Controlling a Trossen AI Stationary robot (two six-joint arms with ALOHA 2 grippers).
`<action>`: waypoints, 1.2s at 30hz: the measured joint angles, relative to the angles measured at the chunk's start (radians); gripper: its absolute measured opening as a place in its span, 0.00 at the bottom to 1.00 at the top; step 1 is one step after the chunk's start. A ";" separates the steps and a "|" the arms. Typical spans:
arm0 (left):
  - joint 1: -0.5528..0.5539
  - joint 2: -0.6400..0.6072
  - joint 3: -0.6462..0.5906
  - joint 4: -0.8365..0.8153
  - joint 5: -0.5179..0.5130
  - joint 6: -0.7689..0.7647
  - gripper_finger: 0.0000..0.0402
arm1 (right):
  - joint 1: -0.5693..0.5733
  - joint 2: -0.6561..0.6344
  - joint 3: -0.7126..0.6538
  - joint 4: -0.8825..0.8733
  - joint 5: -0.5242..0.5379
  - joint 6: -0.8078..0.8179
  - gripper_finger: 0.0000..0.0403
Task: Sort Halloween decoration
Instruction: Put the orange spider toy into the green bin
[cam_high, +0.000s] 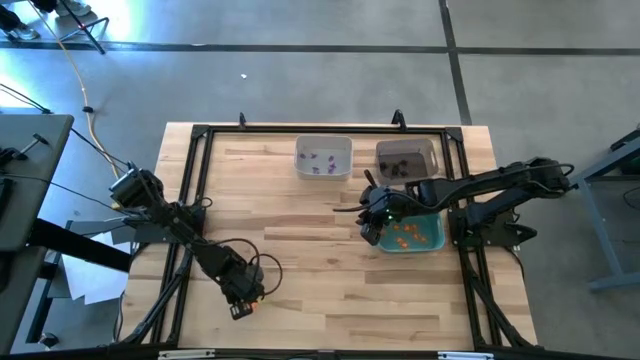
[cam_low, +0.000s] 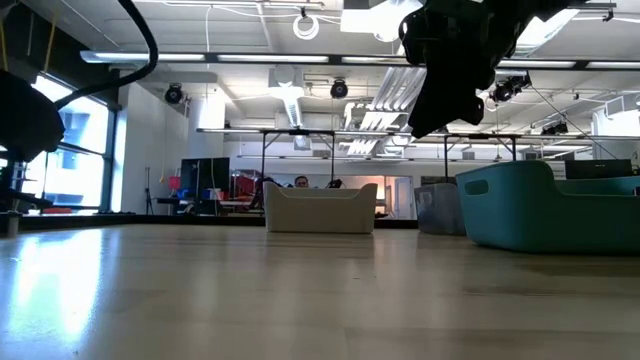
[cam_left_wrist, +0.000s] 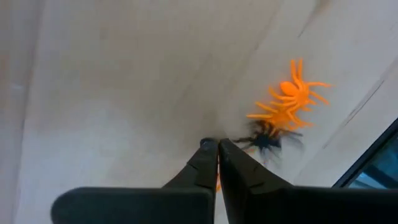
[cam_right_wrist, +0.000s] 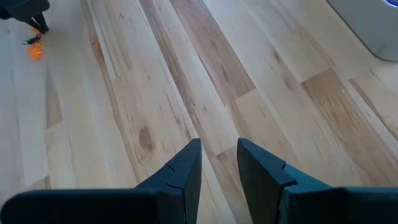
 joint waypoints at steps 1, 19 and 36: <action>0.004 -0.007 -0.001 -0.003 -0.001 0.003 0.00 | 0.000 0.000 0.000 0.000 0.000 0.000 0.25; 0.047 -0.067 0.289 -0.504 -0.248 0.134 0.00 | 0.000 0.000 0.000 0.021 0.000 -0.006 0.25; 0.107 -0.069 0.462 -0.519 -1.278 0.438 0.00 | 0.006 0.000 0.000 0.061 0.030 0.034 0.25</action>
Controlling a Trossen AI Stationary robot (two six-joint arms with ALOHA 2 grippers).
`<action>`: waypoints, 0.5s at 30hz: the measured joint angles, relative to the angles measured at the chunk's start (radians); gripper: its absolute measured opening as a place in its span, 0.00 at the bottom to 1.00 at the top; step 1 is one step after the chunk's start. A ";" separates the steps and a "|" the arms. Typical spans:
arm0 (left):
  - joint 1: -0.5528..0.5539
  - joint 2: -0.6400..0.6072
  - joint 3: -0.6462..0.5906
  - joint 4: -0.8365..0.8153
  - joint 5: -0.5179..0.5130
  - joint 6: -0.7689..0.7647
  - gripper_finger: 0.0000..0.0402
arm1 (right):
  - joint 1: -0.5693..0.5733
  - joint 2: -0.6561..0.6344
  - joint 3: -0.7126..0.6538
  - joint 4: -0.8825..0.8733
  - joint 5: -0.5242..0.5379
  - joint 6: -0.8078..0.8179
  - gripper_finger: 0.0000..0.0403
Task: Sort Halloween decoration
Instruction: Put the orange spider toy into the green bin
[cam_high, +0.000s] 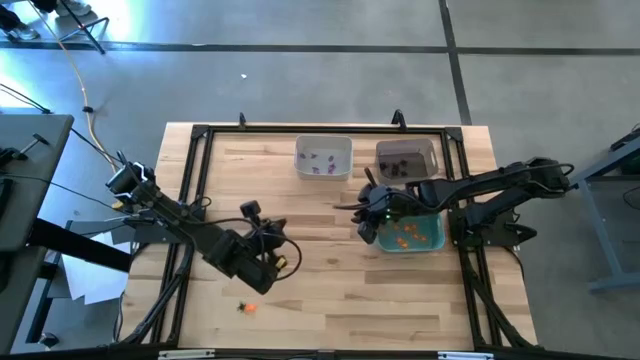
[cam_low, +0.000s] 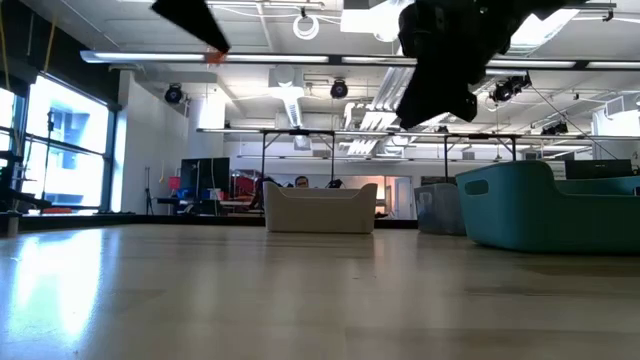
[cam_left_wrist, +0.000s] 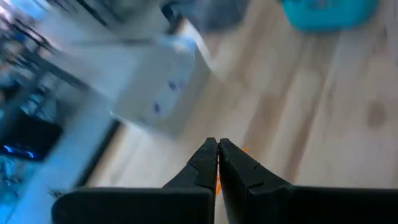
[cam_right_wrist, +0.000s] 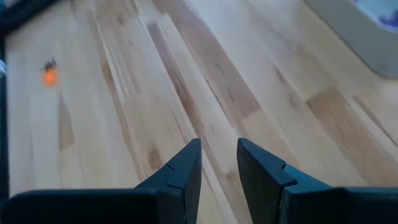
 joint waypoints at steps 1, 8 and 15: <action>0.006 0.000 0.000 0.031 -0.030 0.024 0.00 | 0.000 0.000 0.000 0.021 0.005 -0.001 0.25; 0.045 0.000 0.001 0.166 -0.112 0.103 0.00 | 0.041 0.000 0.000 0.331 0.163 -0.186 0.25; 0.051 0.000 0.001 0.460 -0.238 0.366 0.00 | 0.066 0.060 0.000 0.609 0.183 -0.333 0.25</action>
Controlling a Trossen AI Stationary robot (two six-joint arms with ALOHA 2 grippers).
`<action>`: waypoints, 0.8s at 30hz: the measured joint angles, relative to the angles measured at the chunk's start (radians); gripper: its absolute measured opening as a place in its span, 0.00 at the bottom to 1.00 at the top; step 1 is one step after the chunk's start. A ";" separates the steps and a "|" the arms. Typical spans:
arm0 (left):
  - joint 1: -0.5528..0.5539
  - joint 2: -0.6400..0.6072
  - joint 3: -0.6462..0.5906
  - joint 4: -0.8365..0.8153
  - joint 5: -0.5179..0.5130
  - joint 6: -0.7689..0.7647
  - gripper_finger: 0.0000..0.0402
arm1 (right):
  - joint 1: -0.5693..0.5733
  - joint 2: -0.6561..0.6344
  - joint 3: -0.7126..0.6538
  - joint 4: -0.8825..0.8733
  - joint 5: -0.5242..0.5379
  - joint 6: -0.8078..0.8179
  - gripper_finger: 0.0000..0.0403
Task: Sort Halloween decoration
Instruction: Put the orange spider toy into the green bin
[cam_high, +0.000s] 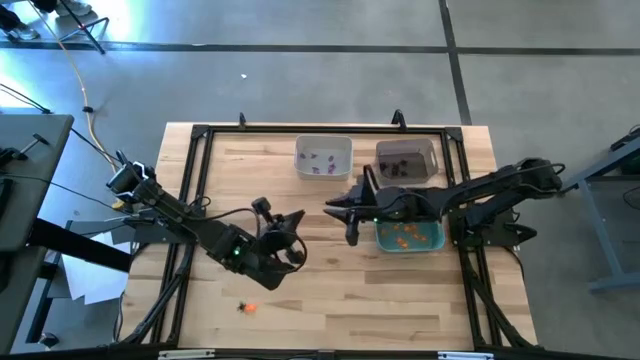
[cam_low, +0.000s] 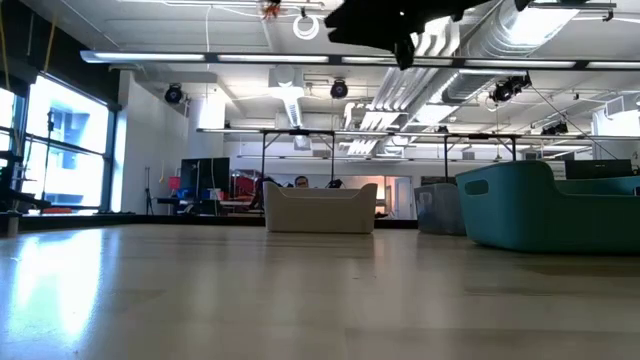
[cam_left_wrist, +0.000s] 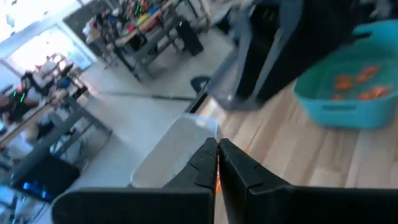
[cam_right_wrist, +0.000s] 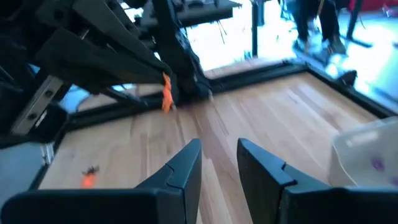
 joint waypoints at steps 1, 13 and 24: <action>0.000 0.000 0.000 0.053 0.001 0.053 0.00 | 0.003 0.013 0.000 0.034 -0.001 -0.012 0.25; 0.001 0.000 0.000 0.310 0.089 0.303 0.00 | 0.042 0.094 0.000 0.212 -0.008 -0.076 0.25; 0.020 0.000 0.000 0.340 0.091 0.320 0.00 | 0.077 0.094 0.000 0.236 -0.010 -0.095 0.25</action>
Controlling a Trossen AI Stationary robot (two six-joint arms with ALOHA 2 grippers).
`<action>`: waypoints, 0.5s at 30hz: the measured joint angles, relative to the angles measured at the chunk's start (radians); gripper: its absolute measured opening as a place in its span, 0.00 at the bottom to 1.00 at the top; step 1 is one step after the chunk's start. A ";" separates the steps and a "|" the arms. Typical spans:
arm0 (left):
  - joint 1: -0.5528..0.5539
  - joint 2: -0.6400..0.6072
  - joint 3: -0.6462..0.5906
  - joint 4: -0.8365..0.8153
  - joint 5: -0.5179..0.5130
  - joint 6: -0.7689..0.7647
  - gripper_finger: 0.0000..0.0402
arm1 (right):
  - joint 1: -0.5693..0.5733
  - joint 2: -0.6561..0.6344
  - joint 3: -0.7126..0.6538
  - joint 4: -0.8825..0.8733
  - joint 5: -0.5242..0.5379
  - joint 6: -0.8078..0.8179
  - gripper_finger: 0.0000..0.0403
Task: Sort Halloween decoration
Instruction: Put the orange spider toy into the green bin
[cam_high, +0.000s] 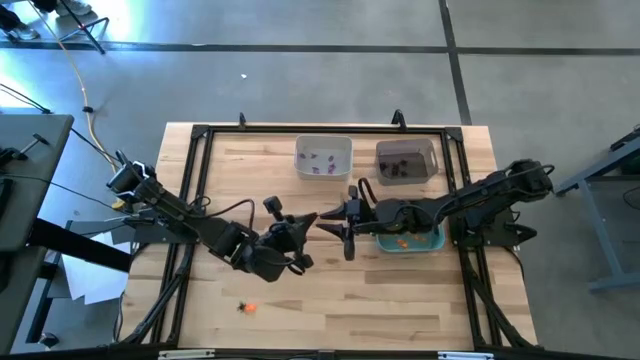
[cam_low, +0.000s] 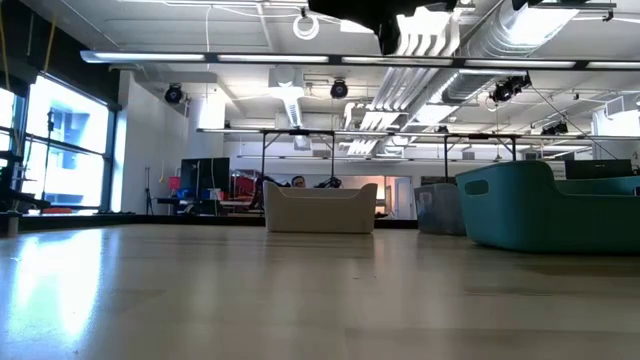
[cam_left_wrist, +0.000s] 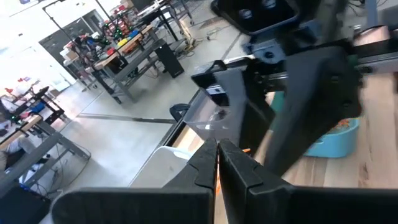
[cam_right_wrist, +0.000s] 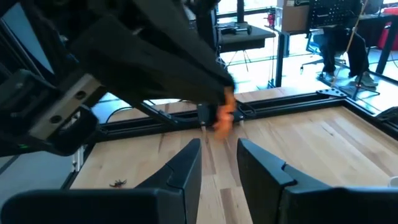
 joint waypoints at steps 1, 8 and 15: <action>0.004 0.000 0.000 -0.001 0.002 0.000 0.00 | 0.003 0.000 0.000 0.000 0.000 0.000 0.25; 0.024 0.000 0.000 0.017 0.092 0.000 0.00 | 0.004 0.000 0.000 0.000 -0.001 -0.011 0.25; 0.024 0.000 0.000 0.022 0.125 -0.003 0.00 | 0.004 0.000 0.000 0.034 0.004 -0.056 0.25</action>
